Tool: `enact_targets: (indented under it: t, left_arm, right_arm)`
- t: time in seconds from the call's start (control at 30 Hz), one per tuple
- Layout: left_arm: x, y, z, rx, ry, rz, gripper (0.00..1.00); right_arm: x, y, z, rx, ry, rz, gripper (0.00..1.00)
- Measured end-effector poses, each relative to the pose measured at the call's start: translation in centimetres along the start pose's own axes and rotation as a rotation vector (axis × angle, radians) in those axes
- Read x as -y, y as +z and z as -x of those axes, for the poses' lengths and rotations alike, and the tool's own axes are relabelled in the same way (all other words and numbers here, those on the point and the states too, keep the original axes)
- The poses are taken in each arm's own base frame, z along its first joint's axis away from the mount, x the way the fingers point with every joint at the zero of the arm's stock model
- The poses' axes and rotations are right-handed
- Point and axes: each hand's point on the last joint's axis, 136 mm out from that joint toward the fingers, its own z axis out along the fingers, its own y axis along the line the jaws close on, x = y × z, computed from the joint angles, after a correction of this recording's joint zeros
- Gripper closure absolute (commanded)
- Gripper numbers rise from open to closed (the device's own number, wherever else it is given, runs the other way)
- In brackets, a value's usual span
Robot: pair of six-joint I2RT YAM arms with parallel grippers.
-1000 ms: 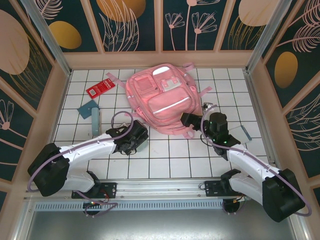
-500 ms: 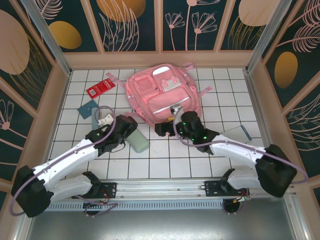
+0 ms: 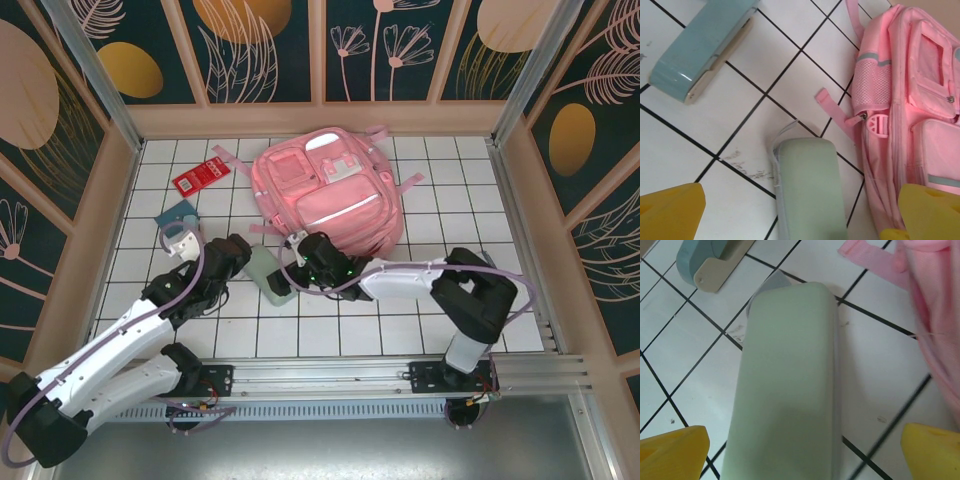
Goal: Pack the student bag
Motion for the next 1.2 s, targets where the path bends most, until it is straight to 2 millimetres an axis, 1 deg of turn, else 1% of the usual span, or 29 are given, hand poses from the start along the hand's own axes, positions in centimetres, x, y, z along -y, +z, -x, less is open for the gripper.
enact_targets:
  t: [0.07, 0.13, 0.3, 0.37, 0.47, 0.5, 0.53, 0.57, 0.7, 0.73, 0.77, 0.83, 0.9, 0.97, 1.07, 1.17, 1.2]
  left_arm:
    - [-0.5, -0.2, 0.1, 0.007, 0.002, 0.005, 0.01]
    - [-0.7, -0.5, 0.4, 0.018, 0.0, 0.004, 0.02]
    - [-1.1, -0.9, 0.9, 0.036, 0.002, 0.009, 0.01]
    - [-1.2, -0.9, 0.9, 0.039, 0.004, 0.012, 0.01]
    - [-1.4, -0.9, 1.0, 0.044, 0.007, 0.018, 0.01]
    - [-1.4, -0.9, 1.0, 0.044, 0.008, 0.019, 0.01]
    - [-1.4, -0.9, 1.0, 0.044, 0.008, 0.02, 0.01]
    - [-1.4, -0.9, 1.0, 0.044, 0.01, 0.019, 0.02]
    - [-1.4, -0.9, 0.9, 0.043, 0.02, 0.02, 0.02]
    - [-1.4, -0.9, 0.9, 0.043, 0.025, 0.021, 0.02]
    - [-1.4, -0.8, 0.9, 0.042, 0.03, 0.023, 0.01]
    - [-1.4, -0.7, 0.8, 0.04, 0.049, 0.03, 0.02]
    - [-1.4, -0.5, 0.7, 0.038, 0.067, 0.033, 0.02]
    - [-1.1, -0.3, 0.6, 0.034, 0.084, 0.031, 0.02]
    - [-0.5, 0.3, 0.2, 0.019, 0.123, 0.023, 0.04]
    - [0.7, 1.0, -0.4, -0.005, 0.178, 0.003, 0.09]
    - [1.2, 1.3, -0.7, -0.016, 0.198, -0.008, 0.11]
  right_arm:
    - [-0.6, 1.4, -0.2, -0.016, -0.025, -0.001, 0.01]
    - [-1.1, 2.5, -1.1, -0.044, -0.051, -0.002, 0.01]
    - [-1.4, 4.0, -3.3, -0.106, -0.095, -0.024, 0.01]
    - [-1.4, 4.3, -3.7, -0.12, -0.109, -0.034, 0.03]
    - [-1.5, 4.8, -3.9, -0.125, -0.141, -0.058, 0.1]
    - [-1.5, 4.9, -3.9, -0.126, -0.152, -0.066, 0.14]
    - [-1.6, 5.0, -3.9, -0.126, -0.162, -0.071, 0.22]
    - [-1.6, 5.0, -3.9, -0.125, -0.168, -0.076, 0.26]
    - [-1.5, 4.9, -3.6, -0.112, -0.171, -0.093, 0.36]
    - [-1.4, 4.7, -3.5, -0.105, -0.173, -0.099, 0.43]
    - [-1.3, 4.5, -3.5, -0.103, -0.172, -0.104, 0.46]
    - [-1.1, 3.4, -3.5, -0.094, -0.171, -0.109, 0.46]
    - [-1.1, 2.0, -2.9, -0.069, -0.166, -0.111, 0.46]
    - [-1.2, 0.3, -1.8, -0.03, -0.154, -0.106, 0.45]
    - [-1.3, -2.4, 0.5, 0.053, -0.128, -0.096, 0.45]
    - [0.1, -5.3, 2.3, 0.131, -0.078, -0.114, 0.45]
    - [0.8, -6.4, 2.7, 0.156, -0.058, -0.127, 0.45]
